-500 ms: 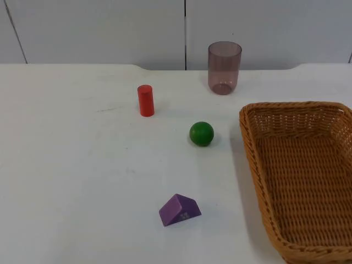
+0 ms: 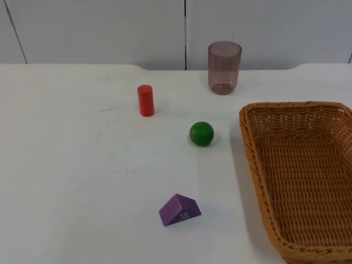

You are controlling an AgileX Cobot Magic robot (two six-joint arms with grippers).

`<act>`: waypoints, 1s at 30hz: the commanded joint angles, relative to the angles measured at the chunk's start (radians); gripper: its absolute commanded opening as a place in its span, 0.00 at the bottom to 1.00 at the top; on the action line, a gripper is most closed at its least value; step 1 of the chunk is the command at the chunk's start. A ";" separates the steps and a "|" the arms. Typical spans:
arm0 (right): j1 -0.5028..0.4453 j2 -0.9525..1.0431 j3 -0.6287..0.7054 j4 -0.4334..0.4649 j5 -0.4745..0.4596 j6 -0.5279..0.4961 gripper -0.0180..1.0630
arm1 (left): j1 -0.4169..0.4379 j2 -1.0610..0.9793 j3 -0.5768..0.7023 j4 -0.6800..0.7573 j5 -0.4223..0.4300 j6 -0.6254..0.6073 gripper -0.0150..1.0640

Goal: Pick up the basket with the left hand and place the triangular block into the basket with the right hand.

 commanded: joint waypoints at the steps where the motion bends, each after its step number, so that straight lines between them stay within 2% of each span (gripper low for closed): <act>1: -0.005 0.048 -0.019 -0.004 -0.029 0.000 0.99 | -0.003 0.043 -0.016 -0.025 -0.031 -0.006 0.99; 11: -0.005 0.291 -0.038 -0.004 -0.150 -0.002 0.99 | -0.003 0.305 -0.062 -0.064 -0.079 -0.006 0.99; 19: -0.005 0.390 -0.038 -0.006 -0.171 -0.002 0.99 | -0.003 0.412 -0.062 -0.082 -0.102 0.000 0.99; 21: -0.005 0.403 -0.038 -0.008 -0.174 -0.002 0.99 | -0.003 0.429 -0.062 -0.096 -0.106 0.020 0.99; 30: -0.005 0.425 -0.038 -0.008 -0.208 -0.002 0.99 | -0.003 0.661 -0.062 -0.355 -0.172 0.229 0.99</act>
